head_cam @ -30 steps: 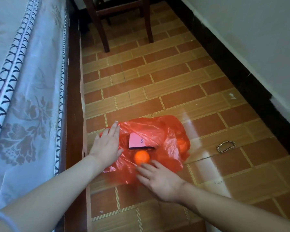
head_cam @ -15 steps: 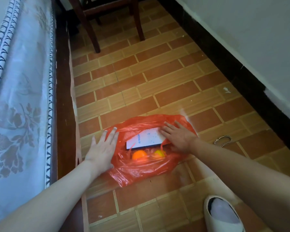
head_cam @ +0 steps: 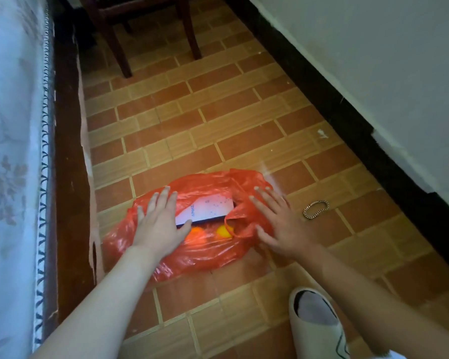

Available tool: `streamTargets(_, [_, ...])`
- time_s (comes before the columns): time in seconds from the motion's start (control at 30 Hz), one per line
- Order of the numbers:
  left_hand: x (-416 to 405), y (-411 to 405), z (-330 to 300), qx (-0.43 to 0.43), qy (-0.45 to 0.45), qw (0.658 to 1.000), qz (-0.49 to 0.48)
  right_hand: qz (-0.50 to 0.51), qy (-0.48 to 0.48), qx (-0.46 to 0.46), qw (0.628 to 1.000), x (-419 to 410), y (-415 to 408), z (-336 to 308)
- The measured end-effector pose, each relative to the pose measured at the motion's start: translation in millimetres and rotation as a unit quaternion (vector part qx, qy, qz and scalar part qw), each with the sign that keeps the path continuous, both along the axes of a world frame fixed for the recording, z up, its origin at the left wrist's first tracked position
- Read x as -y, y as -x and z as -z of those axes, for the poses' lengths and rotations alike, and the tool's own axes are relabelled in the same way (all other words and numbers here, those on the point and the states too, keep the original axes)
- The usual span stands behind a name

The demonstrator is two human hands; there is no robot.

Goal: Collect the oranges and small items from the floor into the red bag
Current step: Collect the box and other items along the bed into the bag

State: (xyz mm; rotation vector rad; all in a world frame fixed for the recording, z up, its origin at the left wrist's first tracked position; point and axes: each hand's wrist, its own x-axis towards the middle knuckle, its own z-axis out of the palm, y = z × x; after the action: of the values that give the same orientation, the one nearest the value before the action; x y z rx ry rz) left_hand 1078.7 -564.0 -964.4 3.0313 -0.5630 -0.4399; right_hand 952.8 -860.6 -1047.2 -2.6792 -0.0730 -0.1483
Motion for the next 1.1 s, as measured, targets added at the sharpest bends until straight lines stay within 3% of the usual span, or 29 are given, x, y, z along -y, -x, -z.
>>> streamTargets(0.1, [2.7,8.8,0.4,-0.001,0.009,1.0,0.01,0.13,0.005,-0.027,0.991,24.7,20.3,11.8])
streamTargets(0.2, [11.1,14.7,3.1,-0.007,0.02,0.999,0.038,0.221,0.053,-0.148,0.962,60.0,25.7,30.2])
streamTargets(0.3, [21.5,18.0,3.3,-0.006,0.023,0.998,0.066,0.224,0.085,-0.261,0.935,92.0,25.4,38.6])
streamTargets(0.37, [26.1,19.1,3.8,-0.001,0.021,0.997,0.076,0.196,0.095,-0.27,0.938,102.6,28.0,44.0])
streamTargets(0.67, [6.0,12.1,-8.2,-0.008,0.035,0.999,0.024,0.232,0.091,-0.21,0.946,95.1,34.7,59.1])
streamTargets(0.83, [-16.1,10.2,-30.5,0.023,0.059,0.998,-0.022,0.258,-0.066,-0.056,0.962,74.1,4.4,17.7])
streamTargets(0.97, [-31.4,13.0,-40.0,0.029,0.062,0.995,-0.07,0.173,-0.094,0.074,0.978,27.3,-51.4,-40.4])
streamTargets(1.1, [-39.8,14.6,-39.0,0.011,0.05,0.994,-0.094,0.037,-0.05,0.071,0.995,-44.1,-80.8,-66.3])
